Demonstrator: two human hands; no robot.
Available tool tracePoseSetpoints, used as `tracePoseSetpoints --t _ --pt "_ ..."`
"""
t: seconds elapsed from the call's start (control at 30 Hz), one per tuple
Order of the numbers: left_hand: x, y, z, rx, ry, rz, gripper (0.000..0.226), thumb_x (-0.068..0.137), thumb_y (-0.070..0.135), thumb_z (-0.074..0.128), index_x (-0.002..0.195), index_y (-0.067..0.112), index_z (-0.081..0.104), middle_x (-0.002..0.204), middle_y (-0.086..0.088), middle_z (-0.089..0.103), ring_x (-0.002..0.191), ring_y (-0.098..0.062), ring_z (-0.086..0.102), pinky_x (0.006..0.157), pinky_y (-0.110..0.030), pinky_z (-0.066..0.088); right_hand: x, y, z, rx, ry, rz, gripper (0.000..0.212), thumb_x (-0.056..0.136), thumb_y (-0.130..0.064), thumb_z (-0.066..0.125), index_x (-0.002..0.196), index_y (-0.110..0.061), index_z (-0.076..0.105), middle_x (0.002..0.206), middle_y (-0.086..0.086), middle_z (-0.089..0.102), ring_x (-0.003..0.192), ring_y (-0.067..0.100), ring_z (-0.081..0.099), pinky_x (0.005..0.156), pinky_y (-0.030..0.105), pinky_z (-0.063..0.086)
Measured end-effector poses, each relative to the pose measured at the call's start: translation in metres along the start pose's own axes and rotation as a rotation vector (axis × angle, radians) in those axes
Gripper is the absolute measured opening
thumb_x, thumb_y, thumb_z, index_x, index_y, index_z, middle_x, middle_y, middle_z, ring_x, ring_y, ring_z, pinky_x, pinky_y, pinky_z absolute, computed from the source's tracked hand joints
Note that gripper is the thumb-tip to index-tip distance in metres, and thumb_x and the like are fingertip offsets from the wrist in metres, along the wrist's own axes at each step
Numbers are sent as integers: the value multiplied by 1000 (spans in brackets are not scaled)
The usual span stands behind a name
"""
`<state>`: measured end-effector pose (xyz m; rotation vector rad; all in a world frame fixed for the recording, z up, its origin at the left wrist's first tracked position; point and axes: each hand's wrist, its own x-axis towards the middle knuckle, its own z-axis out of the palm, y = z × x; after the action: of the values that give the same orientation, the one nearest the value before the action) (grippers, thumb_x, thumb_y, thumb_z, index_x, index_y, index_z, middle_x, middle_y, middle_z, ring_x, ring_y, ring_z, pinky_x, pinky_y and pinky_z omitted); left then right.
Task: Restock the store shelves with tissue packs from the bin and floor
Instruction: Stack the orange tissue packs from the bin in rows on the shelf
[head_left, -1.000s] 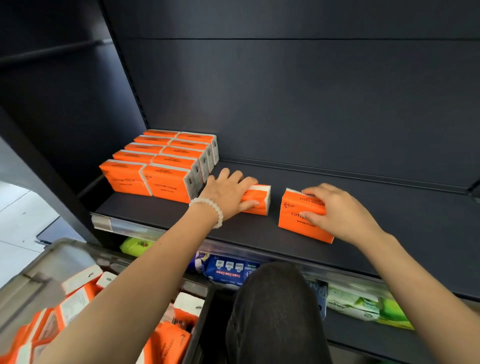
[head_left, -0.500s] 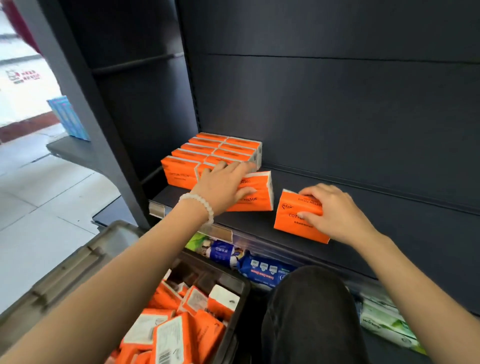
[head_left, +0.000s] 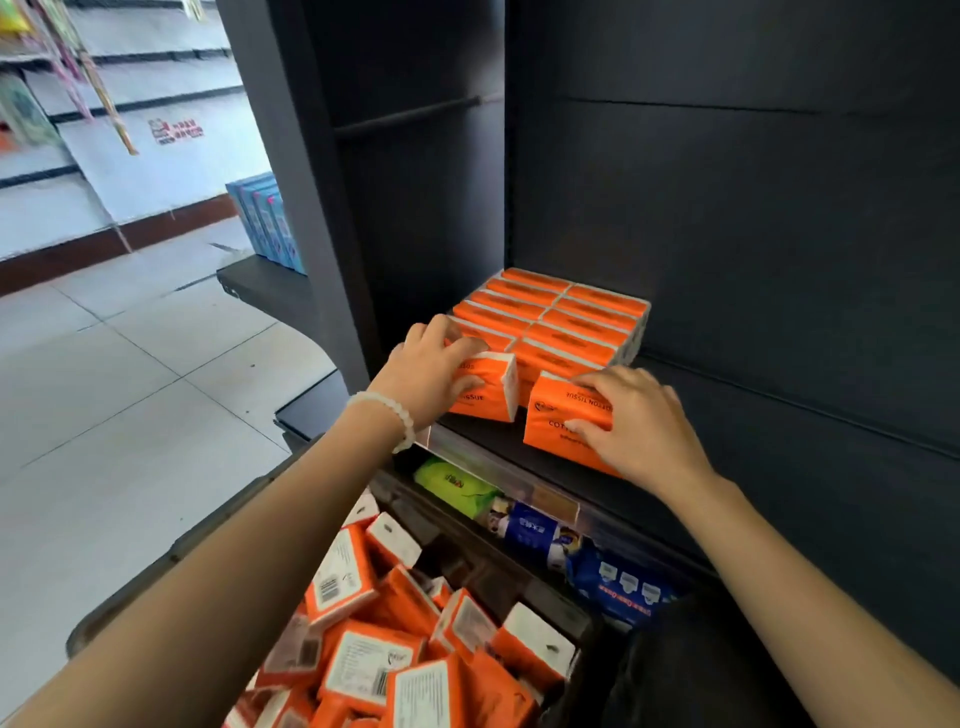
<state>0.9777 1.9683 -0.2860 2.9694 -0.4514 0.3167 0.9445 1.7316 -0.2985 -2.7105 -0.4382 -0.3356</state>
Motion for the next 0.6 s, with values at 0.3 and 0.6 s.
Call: tracePoseSetpoints --t 0.3,0.6 --pt "40 -36 43 -86 -18 77 44 90 31 58 134 29 51 127 -9 42 118 -28 36 102 -49 34 43 -6 50 -104 158 -65 50 80 -38 71 124 -20 58 117 2 60 112 24 51 92 41 34" --pt "38 -41 55 -51 122 65 38 89 36 56 125 24 58 126 -5 52 125 -30 39 108 -65 16 43 -8 71 -223 338 -148 47 67 -28 82 109 -12 67 100 8 62 92 28 57 75 40 43"
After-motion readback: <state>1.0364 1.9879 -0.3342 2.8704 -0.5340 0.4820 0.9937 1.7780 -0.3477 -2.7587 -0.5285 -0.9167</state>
